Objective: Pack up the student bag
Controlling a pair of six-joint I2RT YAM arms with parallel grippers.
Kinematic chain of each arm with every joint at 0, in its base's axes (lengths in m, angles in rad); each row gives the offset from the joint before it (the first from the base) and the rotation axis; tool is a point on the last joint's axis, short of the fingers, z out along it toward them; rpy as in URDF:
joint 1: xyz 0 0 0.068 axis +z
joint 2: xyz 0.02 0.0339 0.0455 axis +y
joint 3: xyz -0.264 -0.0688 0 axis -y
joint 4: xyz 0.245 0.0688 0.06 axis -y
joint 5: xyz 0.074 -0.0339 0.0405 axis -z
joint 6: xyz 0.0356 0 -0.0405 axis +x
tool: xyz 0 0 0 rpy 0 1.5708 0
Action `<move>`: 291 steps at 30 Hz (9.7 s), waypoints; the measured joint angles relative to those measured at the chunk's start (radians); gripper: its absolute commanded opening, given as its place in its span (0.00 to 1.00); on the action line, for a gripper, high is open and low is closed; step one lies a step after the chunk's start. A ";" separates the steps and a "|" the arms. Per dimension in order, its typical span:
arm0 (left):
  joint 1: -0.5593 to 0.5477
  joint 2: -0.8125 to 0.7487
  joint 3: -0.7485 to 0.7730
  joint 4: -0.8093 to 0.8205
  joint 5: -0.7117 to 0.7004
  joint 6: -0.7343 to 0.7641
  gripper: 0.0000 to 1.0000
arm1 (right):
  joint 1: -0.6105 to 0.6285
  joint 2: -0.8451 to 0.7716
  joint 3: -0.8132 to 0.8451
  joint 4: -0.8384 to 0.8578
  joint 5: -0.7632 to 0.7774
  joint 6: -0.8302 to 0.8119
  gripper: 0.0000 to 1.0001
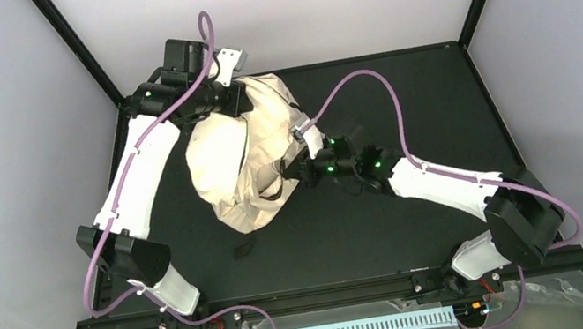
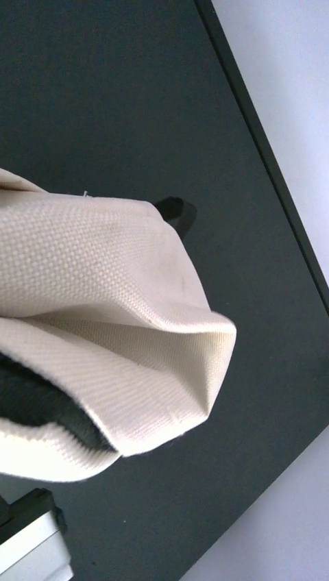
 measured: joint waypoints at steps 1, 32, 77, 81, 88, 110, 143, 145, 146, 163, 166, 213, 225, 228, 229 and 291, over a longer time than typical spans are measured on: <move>0.003 0.000 0.000 -0.001 0.001 -0.005 0.02 | 0.007 0.000 -0.005 0.014 0.002 0.014 0.01; -0.064 -0.189 -0.002 -0.254 0.515 0.655 0.02 | -0.093 -0.381 0.286 -0.567 -0.011 -0.421 1.00; -0.118 -0.174 -0.051 -0.222 0.406 0.638 0.84 | -0.101 -0.200 0.123 -0.309 -0.292 -0.345 0.01; -0.117 -0.178 -0.054 -0.048 0.309 0.534 0.99 | -0.098 -0.191 0.108 -0.297 -0.203 -0.231 0.01; -0.105 -0.198 0.020 0.100 0.113 0.421 0.99 | -0.116 -0.204 0.048 -0.243 -0.049 -0.014 0.01; -0.195 -0.480 -0.748 0.080 0.371 0.387 0.42 | -0.154 -0.172 0.038 -0.241 0.089 0.056 0.01; -0.219 -0.421 -0.999 0.650 0.161 0.184 0.21 | -0.156 -0.203 0.018 -0.235 0.081 0.026 0.01; -0.228 -0.423 -1.019 0.665 0.150 0.183 0.04 | -0.155 -0.203 0.017 -0.235 0.081 0.026 0.01; -0.233 -0.423 -1.026 0.669 0.143 0.184 0.02 | -0.155 -0.203 0.017 -0.236 0.081 0.026 0.01; -0.240 -0.469 -0.942 0.509 0.018 0.267 0.02 | -0.213 -0.280 -0.014 -0.301 0.111 -0.023 0.01; -0.219 -0.484 -0.942 0.502 0.023 0.298 0.02 | -0.230 -0.281 -0.016 -0.304 0.076 -0.031 0.01; -0.145 -0.397 -0.925 0.492 0.281 0.430 0.54 | -0.306 -0.304 -0.019 -0.341 -0.109 -0.159 0.01; -0.187 -0.406 -0.927 0.454 0.469 0.478 0.36 | -0.306 -0.312 -0.019 -0.347 -0.113 -0.170 0.01; -0.197 -0.404 -0.927 0.460 0.464 0.470 0.44 | -0.306 -0.312 -0.019 -0.347 -0.113 -0.170 0.01; -0.200 -0.402 -0.927 0.465 0.460 0.466 0.44 | -0.306 -0.312 -0.019 -0.347 -0.113 -0.170 0.01; -0.177 -0.475 -0.882 0.299 0.345 0.497 0.02 | -0.282 -0.298 0.037 -0.387 -0.169 -0.241 0.64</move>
